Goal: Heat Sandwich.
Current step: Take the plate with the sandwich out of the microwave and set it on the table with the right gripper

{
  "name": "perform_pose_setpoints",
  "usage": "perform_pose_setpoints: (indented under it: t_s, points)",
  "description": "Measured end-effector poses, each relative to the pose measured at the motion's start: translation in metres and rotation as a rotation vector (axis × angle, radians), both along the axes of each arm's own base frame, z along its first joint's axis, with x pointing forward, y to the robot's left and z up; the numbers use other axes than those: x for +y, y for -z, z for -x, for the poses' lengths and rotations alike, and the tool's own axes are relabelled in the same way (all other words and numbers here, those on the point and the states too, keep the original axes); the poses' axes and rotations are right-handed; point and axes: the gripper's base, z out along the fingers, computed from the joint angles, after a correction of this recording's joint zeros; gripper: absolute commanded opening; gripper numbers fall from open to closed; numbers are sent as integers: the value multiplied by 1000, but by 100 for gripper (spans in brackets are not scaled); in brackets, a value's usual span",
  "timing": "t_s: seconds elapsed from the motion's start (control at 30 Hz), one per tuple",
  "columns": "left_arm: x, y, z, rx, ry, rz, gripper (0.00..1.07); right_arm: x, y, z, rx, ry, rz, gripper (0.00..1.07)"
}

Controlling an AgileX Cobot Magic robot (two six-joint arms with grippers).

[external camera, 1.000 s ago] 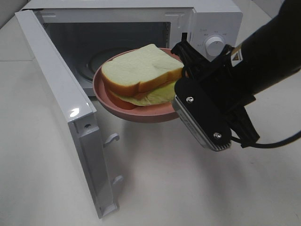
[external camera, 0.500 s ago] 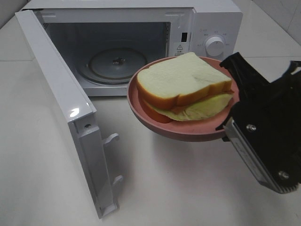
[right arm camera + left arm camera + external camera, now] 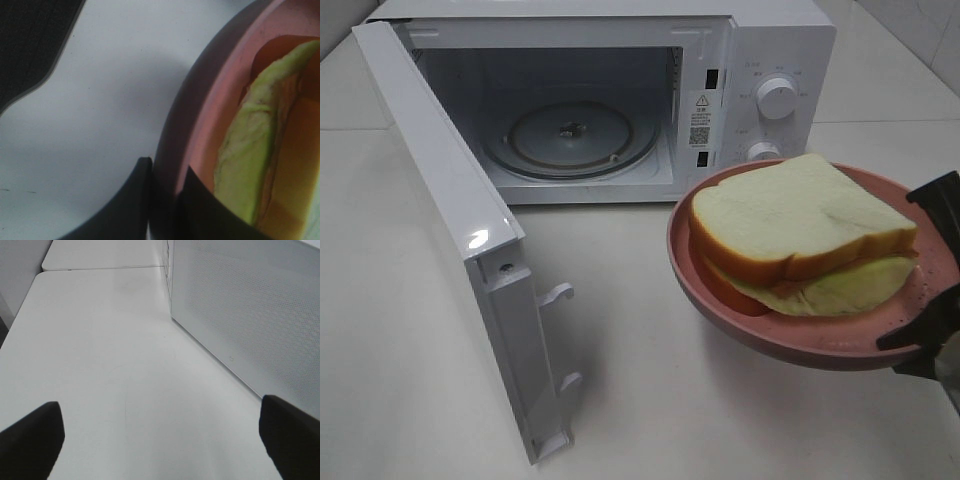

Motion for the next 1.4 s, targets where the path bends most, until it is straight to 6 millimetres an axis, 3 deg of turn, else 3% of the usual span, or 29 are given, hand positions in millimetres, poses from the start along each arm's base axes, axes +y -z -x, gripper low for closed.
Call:
perform_pose_setpoints:
  t_s: [0.27, 0.87, 1.4]
  points:
    - [0, 0, 0, 0, 0, 0, 104, -13, -2, 7, -16, 118, 1, 0]
    - [0, 0, 0, 0, 0, 0, 104, -40, -5, 0, -67, 650, 28, 1]
    - [0, 0, 0, 0, 0, 0, 104, -48, -3, 5, -17, 954, -28, 0]
